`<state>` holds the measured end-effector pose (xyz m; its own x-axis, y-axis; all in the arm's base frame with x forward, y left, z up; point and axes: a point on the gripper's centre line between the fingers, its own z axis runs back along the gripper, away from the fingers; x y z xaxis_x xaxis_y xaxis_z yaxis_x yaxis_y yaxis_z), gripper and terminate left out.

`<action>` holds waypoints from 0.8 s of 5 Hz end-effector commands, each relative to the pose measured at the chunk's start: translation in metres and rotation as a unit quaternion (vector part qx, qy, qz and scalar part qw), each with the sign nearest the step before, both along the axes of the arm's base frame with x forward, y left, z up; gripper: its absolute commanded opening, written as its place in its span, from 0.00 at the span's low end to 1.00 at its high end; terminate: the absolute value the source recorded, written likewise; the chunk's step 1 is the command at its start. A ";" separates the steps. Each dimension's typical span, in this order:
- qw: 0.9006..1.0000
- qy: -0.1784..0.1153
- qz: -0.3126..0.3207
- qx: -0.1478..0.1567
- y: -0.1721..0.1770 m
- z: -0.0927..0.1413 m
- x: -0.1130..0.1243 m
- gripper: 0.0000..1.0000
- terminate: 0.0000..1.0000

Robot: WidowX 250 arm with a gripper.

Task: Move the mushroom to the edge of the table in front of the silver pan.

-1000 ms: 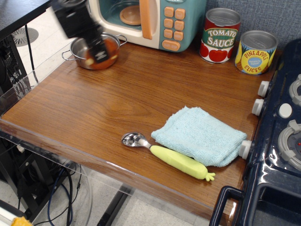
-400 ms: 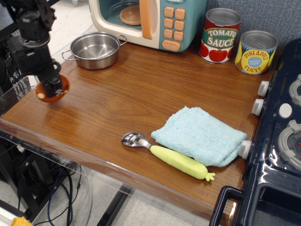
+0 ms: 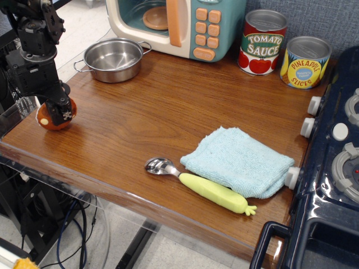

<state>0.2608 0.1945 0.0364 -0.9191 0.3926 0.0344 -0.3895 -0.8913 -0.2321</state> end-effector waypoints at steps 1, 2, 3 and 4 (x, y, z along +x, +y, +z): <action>0.999 0.008 0.009 0.032 -0.002 0.015 0.000 1.00 0.00; 0.998 0.003 0.018 0.053 -0.002 0.023 -0.002 1.00 0.00; 0.998 -0.013 0.020 0.059 -0.002 0.037 -0.002 1.00 0.00; 0.998 -0.052 0.013 0.042 -0.006 0.059 -0.002 1.00 0.00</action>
<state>0.2645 0.1922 0.0784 -0.9290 0.3699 -0.0144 -0.3478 -0.8854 -0.3085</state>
